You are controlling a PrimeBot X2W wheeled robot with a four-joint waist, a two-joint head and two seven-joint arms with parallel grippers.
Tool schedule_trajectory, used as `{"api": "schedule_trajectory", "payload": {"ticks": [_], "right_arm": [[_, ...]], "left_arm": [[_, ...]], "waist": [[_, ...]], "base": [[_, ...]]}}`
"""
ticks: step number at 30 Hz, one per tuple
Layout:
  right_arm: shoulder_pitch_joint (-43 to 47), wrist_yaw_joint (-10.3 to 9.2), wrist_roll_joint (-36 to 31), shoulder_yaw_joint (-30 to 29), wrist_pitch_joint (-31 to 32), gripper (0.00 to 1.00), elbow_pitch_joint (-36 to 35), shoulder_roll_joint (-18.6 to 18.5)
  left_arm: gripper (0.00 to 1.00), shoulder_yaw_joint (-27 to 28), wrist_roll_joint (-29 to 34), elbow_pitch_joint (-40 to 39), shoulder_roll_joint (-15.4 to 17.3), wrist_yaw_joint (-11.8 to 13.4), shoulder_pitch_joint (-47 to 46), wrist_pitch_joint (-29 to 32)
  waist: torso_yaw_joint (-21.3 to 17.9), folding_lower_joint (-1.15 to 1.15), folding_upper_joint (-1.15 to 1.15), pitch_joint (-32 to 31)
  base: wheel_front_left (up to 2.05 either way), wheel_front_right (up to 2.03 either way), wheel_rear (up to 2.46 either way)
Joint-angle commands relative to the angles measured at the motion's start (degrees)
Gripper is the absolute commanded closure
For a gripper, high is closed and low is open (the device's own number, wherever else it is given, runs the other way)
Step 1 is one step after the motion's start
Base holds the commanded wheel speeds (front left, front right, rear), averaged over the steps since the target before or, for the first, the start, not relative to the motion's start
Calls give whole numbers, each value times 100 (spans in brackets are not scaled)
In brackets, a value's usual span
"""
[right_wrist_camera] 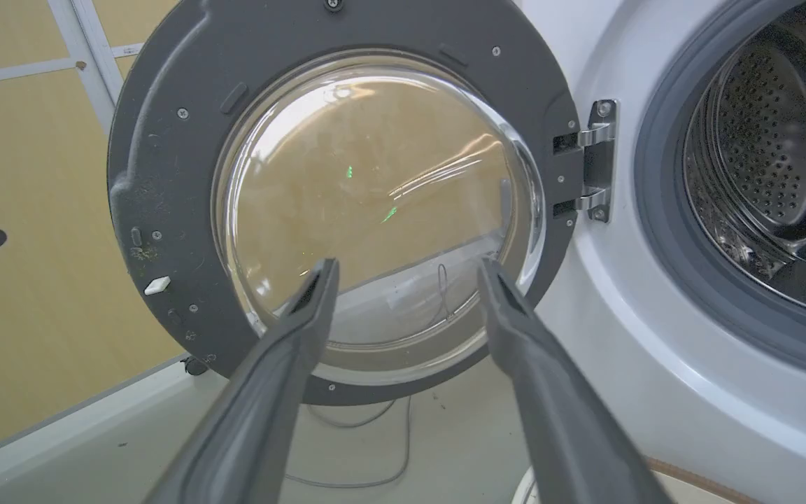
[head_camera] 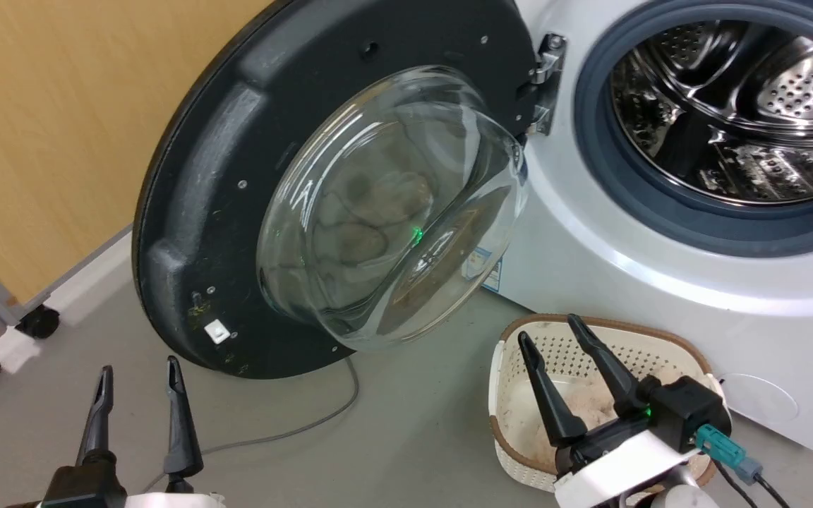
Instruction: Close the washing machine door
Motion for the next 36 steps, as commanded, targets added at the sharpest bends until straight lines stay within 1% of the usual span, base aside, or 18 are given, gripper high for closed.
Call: {"api": "schedule_trajectory", "payload": {"ticks": [1,8,9,10,14,17,21,25,27,30,33,36], "right_arm": [[-91,3,37,40,-51,0,33,-37],[-102,3,46,39,-51,0,30,-25],[-103,3,45,44,-51,0,29,-21],[-104,3,45,47,-51,0,29,-18],[-96,3,37,38,-51,0,17,-6],[-84,3,18,0,-51,0,-6,-8],[-23,3,-20,-89,-51,0,-56,-32],[42,3,-84,-169,-51,0,-114,-67],[69,3,-114,-234,-51,0,-148,-76],[109,3,-162,-319,-51,0,-205,-81],[161,3,-212,-396,-51,0,-273,-68],[224,3,-255,-460,-51,0,-339,-52]], "left_arm": [[0,23,-30,-41,0,34,69,-55],[0,51,-19,-54,0,21,94,-55],[77,52,-31,-50,0,9,91,-55],[100,58,-33,-71,0,-4,75,-55],[100,158,-97,-224,0,-41,-8,-55],[100,334,-146,-346,53,-147,-133,-55],[100,706,-303,-326,362,-420,-543,-55],[100,1088,-575,-64,770,-729,-1115,-55],[100,1250,-808,192,944,-833,-1427,-47],[100,1552,-1387,758,1185,-945,-2036,127],[100,1742,-1840,1380,1496,-1031,-2599,424],[100,1918,-2369,2067,1657,-1069,-3127,849]], "waist": [[28,0,0,15],[31,0,0,26],[32,0,0,29],[33,0,0,30],[40,0,0,40],[38,0,0,79],[29,0,0,158],[23,0,0,254],[21,0,0,300],[18,0,0,359],[11,0,0,400],[7,0,0,441]], "base": [[0,0,0],[0,0,0],[0,0,0],[0,0,0],[0,0,0],[0,0,0],[0,0,0],[0,0,0],[0,0,0],[0,0,0],[0,0,0],[0,0,0]]}}
